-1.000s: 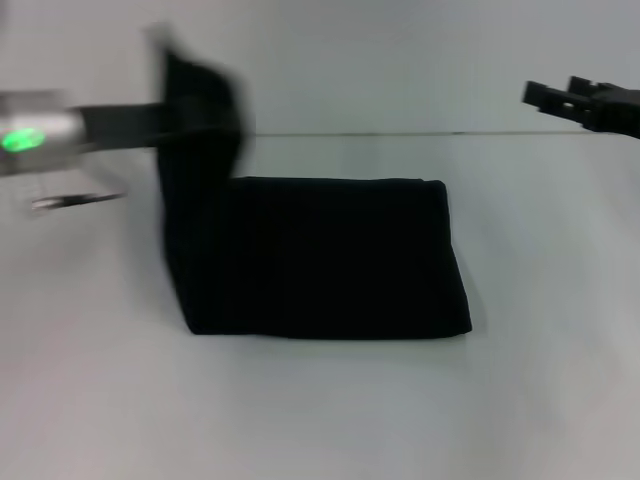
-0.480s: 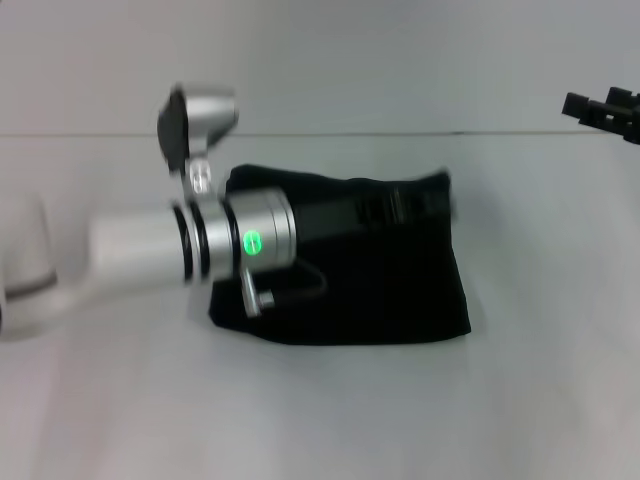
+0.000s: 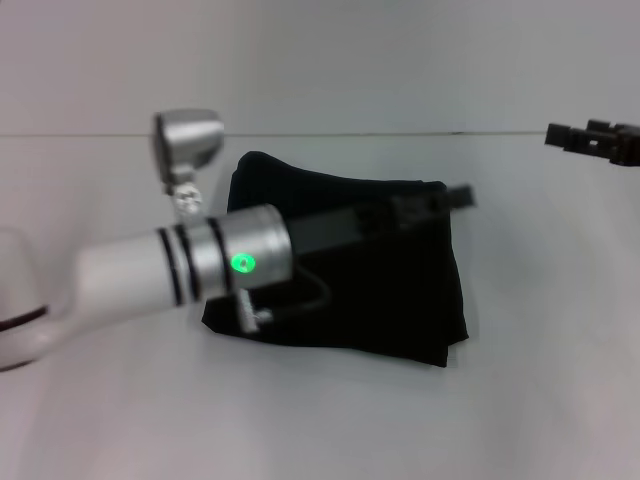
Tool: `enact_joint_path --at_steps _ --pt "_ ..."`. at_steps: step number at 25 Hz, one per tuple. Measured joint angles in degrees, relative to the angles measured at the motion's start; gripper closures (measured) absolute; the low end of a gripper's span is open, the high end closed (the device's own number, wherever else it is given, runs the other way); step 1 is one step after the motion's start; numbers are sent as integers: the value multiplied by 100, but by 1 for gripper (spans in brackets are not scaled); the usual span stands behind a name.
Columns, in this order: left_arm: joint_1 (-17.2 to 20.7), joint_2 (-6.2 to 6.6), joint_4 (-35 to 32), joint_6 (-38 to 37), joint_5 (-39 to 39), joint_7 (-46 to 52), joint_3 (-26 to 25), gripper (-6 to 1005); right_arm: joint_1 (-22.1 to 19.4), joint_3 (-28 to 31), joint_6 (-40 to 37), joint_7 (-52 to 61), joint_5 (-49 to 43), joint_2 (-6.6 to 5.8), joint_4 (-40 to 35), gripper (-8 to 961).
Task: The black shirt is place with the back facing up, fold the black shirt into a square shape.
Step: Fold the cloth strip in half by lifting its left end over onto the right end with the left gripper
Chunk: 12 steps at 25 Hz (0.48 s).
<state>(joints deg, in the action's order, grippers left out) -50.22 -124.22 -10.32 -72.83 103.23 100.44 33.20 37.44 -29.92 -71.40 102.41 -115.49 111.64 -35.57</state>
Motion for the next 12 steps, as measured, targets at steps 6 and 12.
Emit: enact_joint_path --at_steps 6,12 --pt "500 100 -986 154 -120 381 -10 460 186 -650 -75 1388 -317 -218 206 47" --pt "728 374 -1331 105 -88 224 93 132 581 -916 101 2078 -640 -314 921 47"
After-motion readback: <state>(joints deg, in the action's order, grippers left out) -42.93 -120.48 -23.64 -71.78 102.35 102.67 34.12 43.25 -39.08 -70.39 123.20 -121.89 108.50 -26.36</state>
